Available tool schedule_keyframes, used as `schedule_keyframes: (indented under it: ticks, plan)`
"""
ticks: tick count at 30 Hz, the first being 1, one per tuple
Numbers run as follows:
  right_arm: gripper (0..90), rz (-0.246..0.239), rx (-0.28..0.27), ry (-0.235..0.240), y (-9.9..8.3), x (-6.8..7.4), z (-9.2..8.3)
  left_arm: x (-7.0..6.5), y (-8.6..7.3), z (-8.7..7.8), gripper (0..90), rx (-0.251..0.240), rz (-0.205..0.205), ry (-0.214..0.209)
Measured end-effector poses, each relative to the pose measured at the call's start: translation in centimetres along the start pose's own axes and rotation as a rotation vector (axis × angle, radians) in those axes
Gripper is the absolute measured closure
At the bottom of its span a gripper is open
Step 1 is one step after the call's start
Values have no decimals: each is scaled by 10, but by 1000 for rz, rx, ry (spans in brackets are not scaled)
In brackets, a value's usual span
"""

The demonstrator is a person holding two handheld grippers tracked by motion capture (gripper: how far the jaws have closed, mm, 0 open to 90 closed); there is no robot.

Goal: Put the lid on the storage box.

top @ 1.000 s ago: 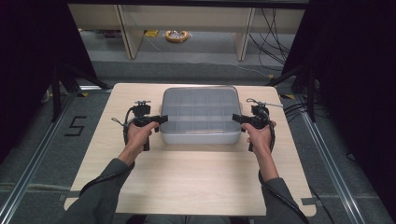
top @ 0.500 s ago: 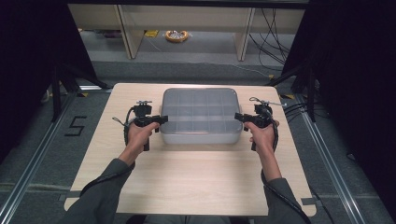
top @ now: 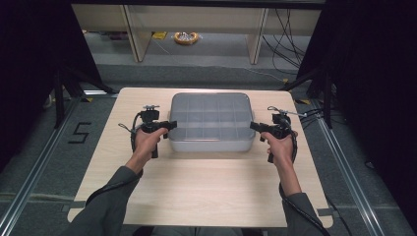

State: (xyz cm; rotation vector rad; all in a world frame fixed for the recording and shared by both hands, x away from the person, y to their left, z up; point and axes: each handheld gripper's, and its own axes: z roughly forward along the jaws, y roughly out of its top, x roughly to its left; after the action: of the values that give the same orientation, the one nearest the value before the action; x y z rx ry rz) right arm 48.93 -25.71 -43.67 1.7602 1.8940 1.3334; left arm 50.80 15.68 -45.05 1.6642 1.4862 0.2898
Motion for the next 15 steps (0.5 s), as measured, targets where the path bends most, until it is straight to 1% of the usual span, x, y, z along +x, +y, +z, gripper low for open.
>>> schedule_keyframes:
  ticks: [1, 2, 3, 4, 5, 6, 7, 8, 9, 10, 12, 13, 14, 15]
  plan:
    - [536, 56, 12, 10, -2, 6, -5, 1, 0, 0, 569, -3, -21, -6]
    - [537, 38, 1, 7, -2, 5, -5, 1, 0, 0, 564, -3, -21, -6]
    - [537, 38, 1, 7, -2, 5, -5, 2, 0, 0, 564, -8, -43, -12]
    - [540, -20, -9, 9, -2, 2, -7, 2, 0, -1, 556, -10, -37, -17]
    - [560, -40, -14, 5, -2, 4, -10, 2, 1, -2, 542, -15, -34, -21]
    - [576, -59, -17, 1, -2, 5, -12, 1, 1, -3, 529, -27, -41, -16]
    - [596, -77, -17, -3, -2, 6, -13, 0, 3, -7, 518, -32, -30, -15]
    - [596, -77, -17, -3, -2, 6, -13, 0, 3, -7, 514, -32, -30, -15]
    - [638, -120, -8, -28, -3, 10, -18, -1, 4, -13, 512, -35, -11, -24]
    - [638, -120, -8, -28, -3, 10, -18, -1, 4, -13, 509, -35, -11, -24]
    - [665, -160, 3, -44, -5, 12, -23, -4, 3, -19, 506, -48, -7, -41]
    - [669, -173, 6, -43, -8, 12, -24, -5, 2, -22, 504, -44, 3, -51]
    - [671, -174, 13, -34, -11, 12, -26, -5, 0, -25, 502, -38, 9, -55]
    - [675, -182, 26, -43, -13, 13, -27, -6, -1, -26, 499, -42, 9, -63]
